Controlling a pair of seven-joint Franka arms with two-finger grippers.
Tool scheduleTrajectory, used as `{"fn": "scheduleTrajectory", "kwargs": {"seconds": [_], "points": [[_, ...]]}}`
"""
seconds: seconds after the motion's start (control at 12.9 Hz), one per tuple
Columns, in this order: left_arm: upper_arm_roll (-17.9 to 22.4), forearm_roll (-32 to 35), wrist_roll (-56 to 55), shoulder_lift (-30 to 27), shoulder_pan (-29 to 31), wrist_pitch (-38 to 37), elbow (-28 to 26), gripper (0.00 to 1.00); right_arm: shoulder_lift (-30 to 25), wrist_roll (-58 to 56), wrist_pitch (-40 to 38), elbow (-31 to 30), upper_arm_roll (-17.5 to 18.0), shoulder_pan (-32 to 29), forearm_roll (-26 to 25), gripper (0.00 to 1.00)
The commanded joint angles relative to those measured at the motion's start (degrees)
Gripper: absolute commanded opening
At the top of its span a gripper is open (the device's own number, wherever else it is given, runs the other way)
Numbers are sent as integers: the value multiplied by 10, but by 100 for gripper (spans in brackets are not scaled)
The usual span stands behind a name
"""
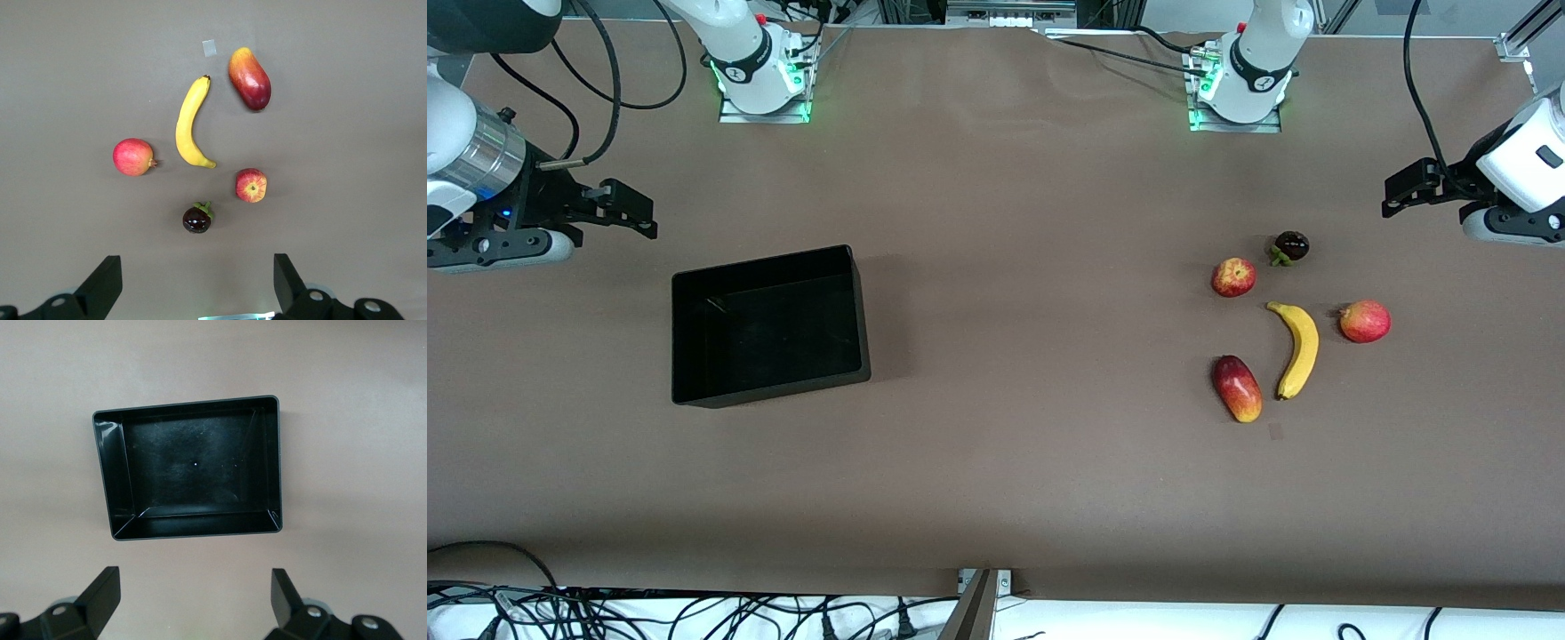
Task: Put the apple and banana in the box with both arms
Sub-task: 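Reach the right gripper toward the rim of the black box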
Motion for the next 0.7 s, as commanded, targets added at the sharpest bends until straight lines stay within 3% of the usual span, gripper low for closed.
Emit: {"fn": "scheduleTrajectory", "kwargs": {"seconds": [0.0, 0.62], "points": [[-2, 12, -9, 0, -1, -8, 4, 100, 4, 6, -12, 13, 7, -4, -19, 100], [-2, 11, -17, 5, -3, -14, 8, 100, 14, -8, -13, 8, 6, -6, -23, 100]]}}
